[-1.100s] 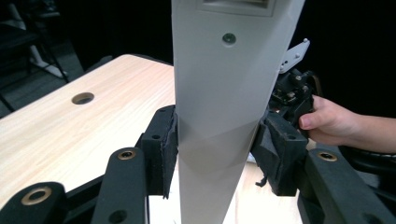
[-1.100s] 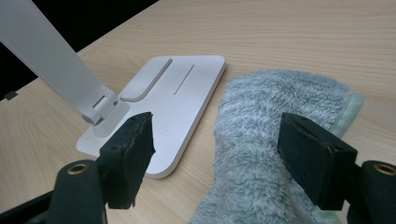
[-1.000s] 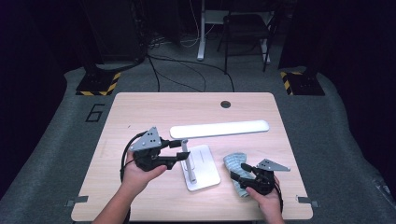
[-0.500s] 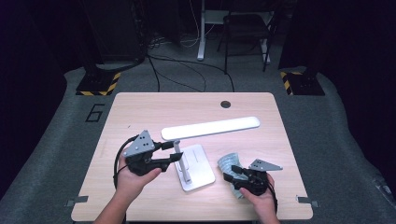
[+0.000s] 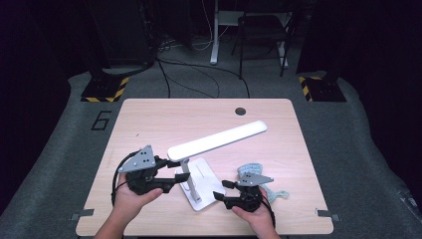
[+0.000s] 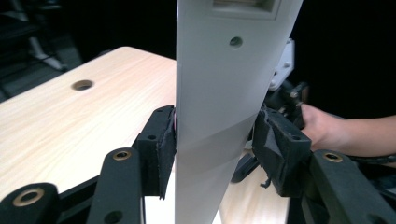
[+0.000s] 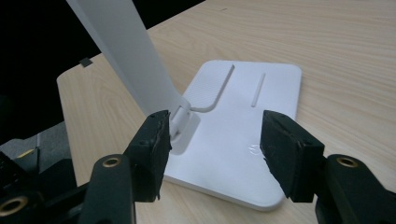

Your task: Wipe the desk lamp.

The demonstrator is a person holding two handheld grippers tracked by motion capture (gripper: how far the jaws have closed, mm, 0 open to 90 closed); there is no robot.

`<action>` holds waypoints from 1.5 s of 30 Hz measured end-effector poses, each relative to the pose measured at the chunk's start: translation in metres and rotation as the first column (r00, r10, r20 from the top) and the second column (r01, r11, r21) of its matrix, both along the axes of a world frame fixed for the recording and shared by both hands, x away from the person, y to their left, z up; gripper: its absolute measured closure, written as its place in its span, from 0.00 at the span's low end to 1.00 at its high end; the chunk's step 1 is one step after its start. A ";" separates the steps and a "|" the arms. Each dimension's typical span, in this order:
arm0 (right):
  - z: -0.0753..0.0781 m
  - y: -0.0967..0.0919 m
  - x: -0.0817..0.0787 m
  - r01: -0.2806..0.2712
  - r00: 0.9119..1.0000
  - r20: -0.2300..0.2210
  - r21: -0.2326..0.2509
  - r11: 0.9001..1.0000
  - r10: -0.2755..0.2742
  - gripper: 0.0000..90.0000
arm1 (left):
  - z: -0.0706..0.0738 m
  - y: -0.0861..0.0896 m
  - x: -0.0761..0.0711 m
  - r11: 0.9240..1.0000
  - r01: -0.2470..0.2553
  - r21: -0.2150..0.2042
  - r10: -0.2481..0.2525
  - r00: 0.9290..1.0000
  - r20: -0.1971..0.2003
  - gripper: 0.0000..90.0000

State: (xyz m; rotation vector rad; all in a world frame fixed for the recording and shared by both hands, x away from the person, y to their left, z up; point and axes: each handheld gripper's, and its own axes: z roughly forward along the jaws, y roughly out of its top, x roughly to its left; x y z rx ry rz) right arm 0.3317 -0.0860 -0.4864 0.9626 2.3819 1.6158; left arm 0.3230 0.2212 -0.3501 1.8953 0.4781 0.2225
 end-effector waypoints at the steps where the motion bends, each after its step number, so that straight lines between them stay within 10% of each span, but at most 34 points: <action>1: 0.000 0.003 0.000 -0.013 1.000 0.005 -0.001 1.000 0.013 0.47 | 0.000 -0.001 0.002 1.000 0.010 0.007 -0.010 1.000 0.000 0.55; 34: 0.006 0.037 0.015 -0.101 0.994 0.027 -0.050 0.994 0.102 0.70 | -0.001 -0.029 0.011 1.000 -0.007 0.004 0.007 1.000 0.018 0.54; 45: 0.007 0.029 0.022 -0.050 0.999 -0.011 -0.007 0.999 0.050 0.75 | -0.003 -0.033 0.014 0.999 -0.012 0.030 0.012 1.000 -0.004 0.66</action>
